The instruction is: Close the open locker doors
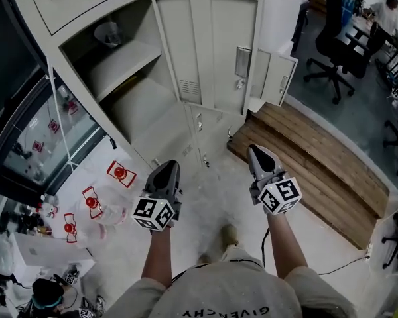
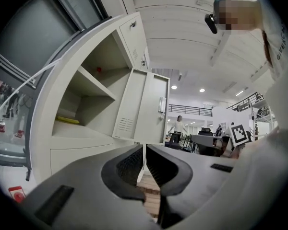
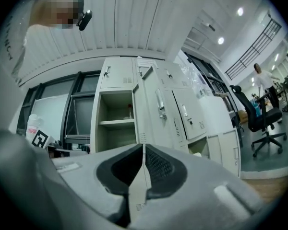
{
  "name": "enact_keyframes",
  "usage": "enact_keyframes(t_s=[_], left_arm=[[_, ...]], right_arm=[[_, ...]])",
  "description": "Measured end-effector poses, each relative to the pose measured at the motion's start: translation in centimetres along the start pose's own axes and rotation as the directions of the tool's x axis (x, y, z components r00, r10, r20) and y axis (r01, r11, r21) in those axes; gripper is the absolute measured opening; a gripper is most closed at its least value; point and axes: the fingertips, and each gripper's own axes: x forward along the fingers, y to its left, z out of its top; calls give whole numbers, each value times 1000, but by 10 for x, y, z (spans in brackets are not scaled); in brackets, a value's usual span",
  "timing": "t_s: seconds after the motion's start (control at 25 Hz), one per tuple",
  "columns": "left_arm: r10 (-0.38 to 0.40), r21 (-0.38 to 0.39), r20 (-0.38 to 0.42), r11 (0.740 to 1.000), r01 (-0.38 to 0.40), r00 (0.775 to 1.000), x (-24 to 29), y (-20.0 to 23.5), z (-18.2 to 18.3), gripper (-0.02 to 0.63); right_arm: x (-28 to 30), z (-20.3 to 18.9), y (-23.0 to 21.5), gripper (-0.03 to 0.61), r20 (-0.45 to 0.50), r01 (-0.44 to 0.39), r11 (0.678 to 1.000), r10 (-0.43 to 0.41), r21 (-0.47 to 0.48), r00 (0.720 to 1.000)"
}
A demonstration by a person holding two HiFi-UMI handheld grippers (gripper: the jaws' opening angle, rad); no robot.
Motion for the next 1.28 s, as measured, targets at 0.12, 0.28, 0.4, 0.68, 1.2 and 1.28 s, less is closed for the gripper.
enact_keyframes(t_s=[0.12,0.28,0.4,0.68,1.2,1.28], left_arm=[[8,-3,-16,1000,-8,1000,19,0,-9,17],[32,-10,-23,999,-32,999,37,4,-15,17],[48,-10,-19,999,-48,999,46,8,-16,17],[85,-11,-14,996,-85,996,64,16,-17,17],[129,-3,-15,992,-129,992,89,17,-23,17],[132,0,-16,991,-132,991,90,16,-24,17]], right_arm=[[18,2,-19,26,-5,-17,1000,17,-9,1000],[38,4,-43,54,-10,-24,1000,24,-6,1000],[55,8,-56,76,-7,-36,999,36,-9,999],[96,22,-73,124,0,-77,996,77,-34,997],[131,32,-87,147,11,-176,983,176,-48,984],[132,34,-86,147,18,-189,981,191,-52,982]])
